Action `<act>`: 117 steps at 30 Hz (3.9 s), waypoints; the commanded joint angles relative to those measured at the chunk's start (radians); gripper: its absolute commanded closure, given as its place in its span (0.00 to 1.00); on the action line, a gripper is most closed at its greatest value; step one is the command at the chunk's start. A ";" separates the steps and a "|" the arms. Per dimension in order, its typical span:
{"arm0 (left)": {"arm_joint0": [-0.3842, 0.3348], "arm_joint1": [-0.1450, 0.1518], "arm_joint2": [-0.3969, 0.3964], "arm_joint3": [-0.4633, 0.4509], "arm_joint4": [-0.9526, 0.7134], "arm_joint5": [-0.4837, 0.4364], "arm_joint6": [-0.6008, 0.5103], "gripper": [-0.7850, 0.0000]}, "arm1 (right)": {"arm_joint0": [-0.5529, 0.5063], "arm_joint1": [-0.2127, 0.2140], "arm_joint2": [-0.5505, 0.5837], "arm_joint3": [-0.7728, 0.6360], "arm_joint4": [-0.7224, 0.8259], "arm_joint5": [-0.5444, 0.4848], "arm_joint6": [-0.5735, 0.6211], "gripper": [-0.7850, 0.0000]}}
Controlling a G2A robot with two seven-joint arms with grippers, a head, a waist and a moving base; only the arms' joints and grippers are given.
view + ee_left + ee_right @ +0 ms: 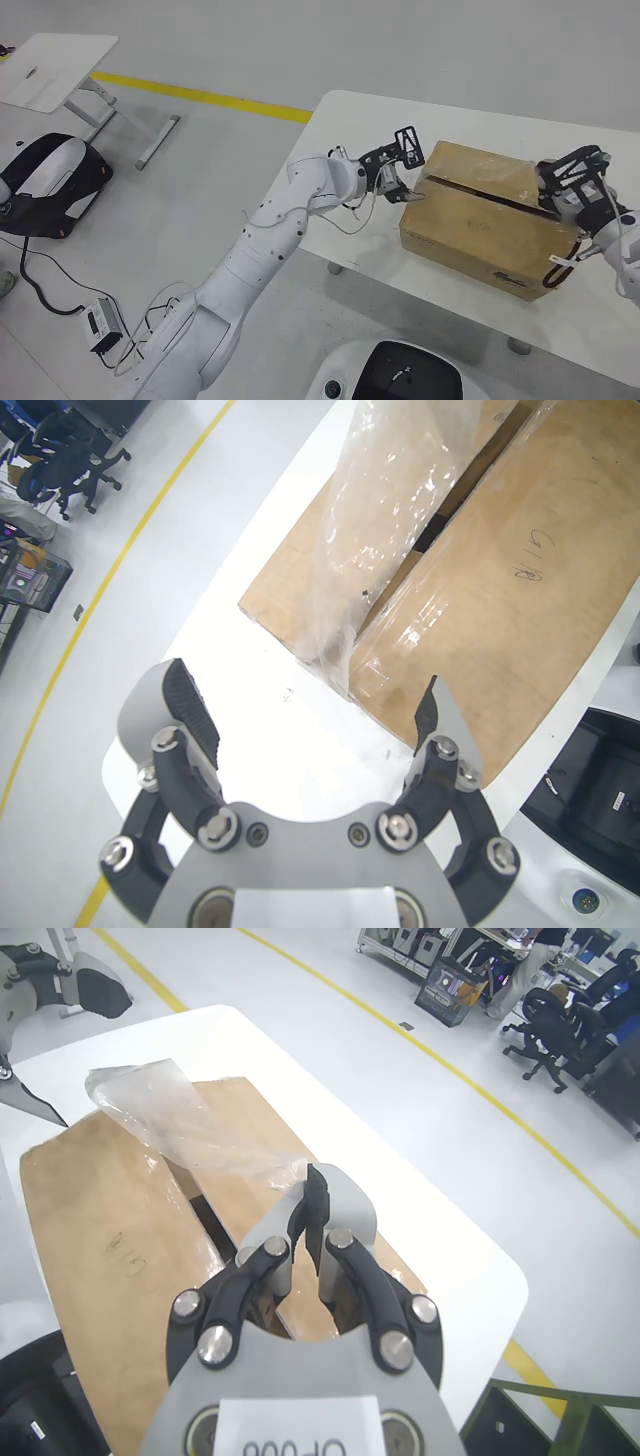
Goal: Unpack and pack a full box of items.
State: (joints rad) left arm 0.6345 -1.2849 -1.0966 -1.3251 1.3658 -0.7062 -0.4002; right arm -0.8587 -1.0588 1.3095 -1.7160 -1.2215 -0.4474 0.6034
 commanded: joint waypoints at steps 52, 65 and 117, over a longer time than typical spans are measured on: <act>-0.122 -0.023 0.061 0.104 -0.113 0.135 -0.030 1.00 | -0.124 0.078 0.080 -0.072 -0.597 -0.292 -0.185 1.00; -0.155 -0.043 0.145 0.137 -0.088 0.100 -0.006 1.00 | -0.123 0.085 0.081 -0.076 -0.656 -0.310 -0.216 1.00; -0.199 -0.092 0.240 0.241 -0.059 0.056 0.012 1.00 | -0.165 0.101 0.400 -0.123 -0.149 -0.275 -0.034 0.13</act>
State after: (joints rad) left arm 0.4338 -1.3770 -0.8555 -1.0800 1.3067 -0.6487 -0.3883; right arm -1.0244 -0.9568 1.7008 -1.8437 -1.4350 -0.7466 0.5665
